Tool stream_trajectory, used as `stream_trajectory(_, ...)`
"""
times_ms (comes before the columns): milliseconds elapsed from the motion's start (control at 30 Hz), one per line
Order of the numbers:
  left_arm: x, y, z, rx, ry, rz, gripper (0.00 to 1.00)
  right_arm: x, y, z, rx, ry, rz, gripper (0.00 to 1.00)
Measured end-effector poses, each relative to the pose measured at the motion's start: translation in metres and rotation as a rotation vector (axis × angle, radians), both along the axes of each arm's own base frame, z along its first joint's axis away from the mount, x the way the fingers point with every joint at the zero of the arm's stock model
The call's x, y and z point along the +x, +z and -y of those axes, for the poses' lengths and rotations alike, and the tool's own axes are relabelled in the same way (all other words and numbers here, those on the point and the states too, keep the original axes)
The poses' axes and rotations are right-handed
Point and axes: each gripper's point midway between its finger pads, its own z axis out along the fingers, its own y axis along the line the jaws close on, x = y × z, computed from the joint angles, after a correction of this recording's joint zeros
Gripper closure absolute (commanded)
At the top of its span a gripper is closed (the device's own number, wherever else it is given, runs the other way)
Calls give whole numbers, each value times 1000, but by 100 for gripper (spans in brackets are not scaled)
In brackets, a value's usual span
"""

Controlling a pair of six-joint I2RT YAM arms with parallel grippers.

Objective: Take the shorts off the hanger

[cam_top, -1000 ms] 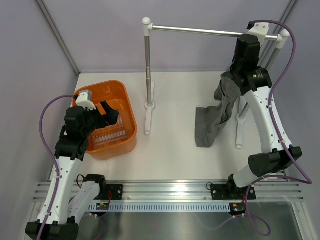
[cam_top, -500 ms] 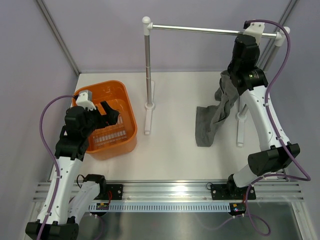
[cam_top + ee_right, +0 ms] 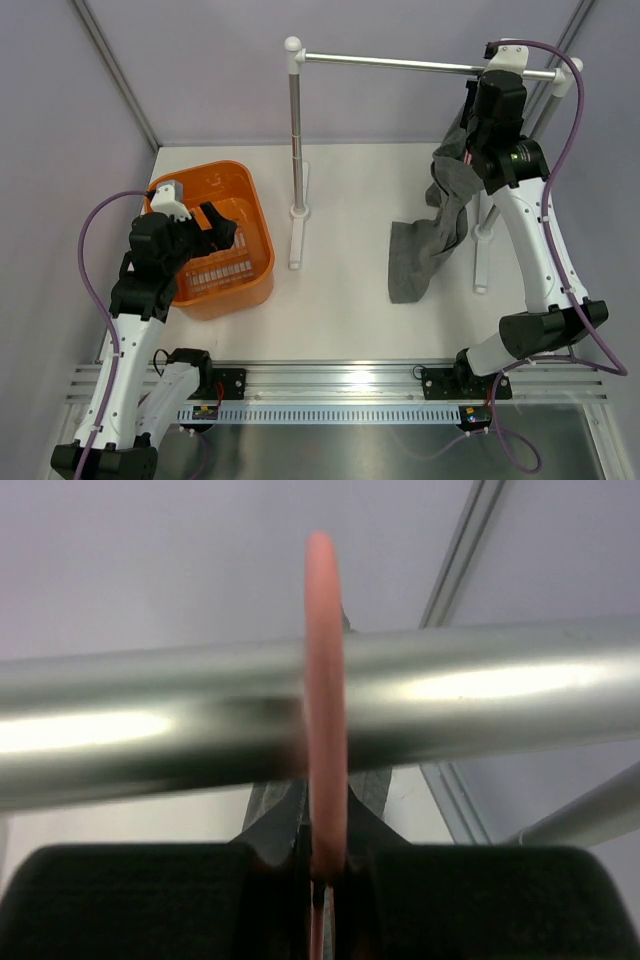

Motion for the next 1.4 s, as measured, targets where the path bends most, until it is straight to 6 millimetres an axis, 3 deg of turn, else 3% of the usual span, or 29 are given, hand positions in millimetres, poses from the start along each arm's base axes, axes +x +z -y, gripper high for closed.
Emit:
stream_trajectory(500,3,2,3,-4,-13,-22,1,-68,53,-45,123,334,90,100)
stream_trajectory(667,6,16,11,-37,-47,-5,1,-90,53,-62,163,448,69,100)
stream_trajectory(833,15,27,27,-100,-111,-27,1,-125,35,-85,240,592,30,100)
stream_trajectory(933,20,31,44,-126,-160,-45,1,-145,24,-104,282,671,3,100)
stream_trajectory(1033,15,44,74,-128,-249,-33,1,-158,9,-127,303,744,-39,100)
stream_trajectory(1200,1,85,133,-144,-412,36,3,-165,-23,-151,311,775,-133,100)
stream_trajectory(1400,-6,124,188,-142,-496,114,5,-174,-37,-167,284,775,-174,100)
